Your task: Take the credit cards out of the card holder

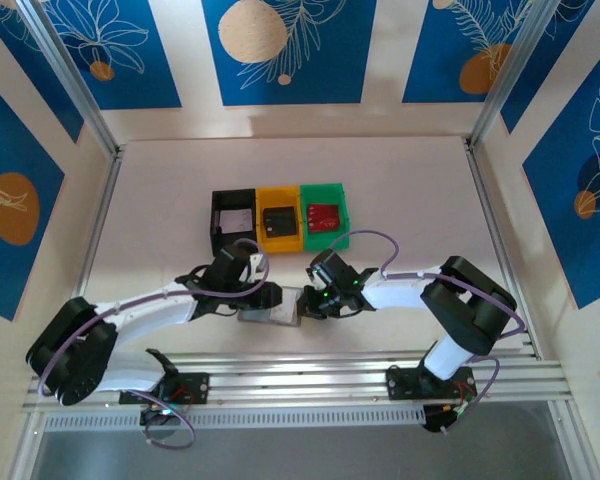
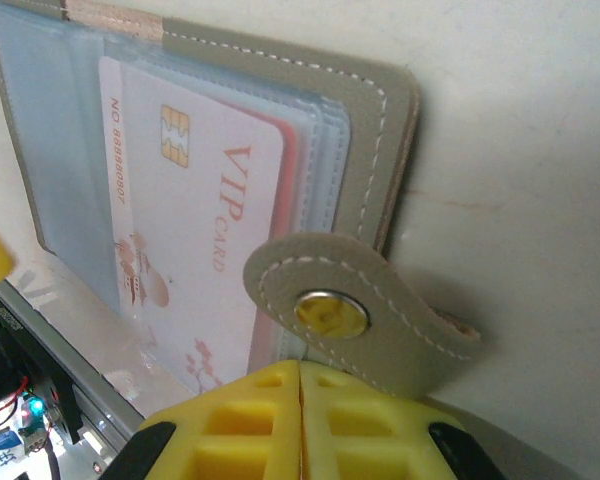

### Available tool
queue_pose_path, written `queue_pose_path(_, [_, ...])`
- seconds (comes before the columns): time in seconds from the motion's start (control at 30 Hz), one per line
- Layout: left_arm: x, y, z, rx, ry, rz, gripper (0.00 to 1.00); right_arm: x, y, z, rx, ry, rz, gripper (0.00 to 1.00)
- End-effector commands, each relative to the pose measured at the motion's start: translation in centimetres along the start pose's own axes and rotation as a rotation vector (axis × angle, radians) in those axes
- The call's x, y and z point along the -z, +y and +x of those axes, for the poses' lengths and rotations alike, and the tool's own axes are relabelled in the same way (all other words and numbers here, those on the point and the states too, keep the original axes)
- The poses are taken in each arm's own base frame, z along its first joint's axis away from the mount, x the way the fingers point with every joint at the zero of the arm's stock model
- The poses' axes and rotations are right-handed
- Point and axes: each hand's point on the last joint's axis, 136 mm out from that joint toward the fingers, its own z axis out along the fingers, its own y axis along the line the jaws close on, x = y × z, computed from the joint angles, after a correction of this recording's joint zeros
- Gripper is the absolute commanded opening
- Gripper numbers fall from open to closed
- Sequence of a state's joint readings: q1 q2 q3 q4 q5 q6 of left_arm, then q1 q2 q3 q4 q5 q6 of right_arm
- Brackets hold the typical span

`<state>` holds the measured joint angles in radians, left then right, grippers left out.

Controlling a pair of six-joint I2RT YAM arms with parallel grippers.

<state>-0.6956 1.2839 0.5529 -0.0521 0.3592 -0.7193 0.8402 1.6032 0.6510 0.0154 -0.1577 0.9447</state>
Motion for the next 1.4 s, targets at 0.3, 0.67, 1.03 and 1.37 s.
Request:
queue_pose_path(0.3, [-0.5,0.9,0.7,-0.112,0.125,-0.045,0.46,-1.1,-2.6,2.1,-0.011,0.071,0.091,0.09])
queue_pose_path(0.67, [-1.5,1.1,0.5,-0.104,0.149,-0.020,0.47,-1.2,-2.6,2.2,-0.007,0.074,0.091,0.09])
queue_pose_path(1.03, [-1.9,1.3,0.7,-0.112,0.179,-0.006,0.47,-1.3,-2.5,2.2,-0.003,0.078,0.088,0.09])
queue_pose_path(1.37, [-2.2,1.8,1.0,-0.107,0.191,-0.013,0.48,-1.3,-2.4,2.3,0.000,0.080,0.087,0.09])
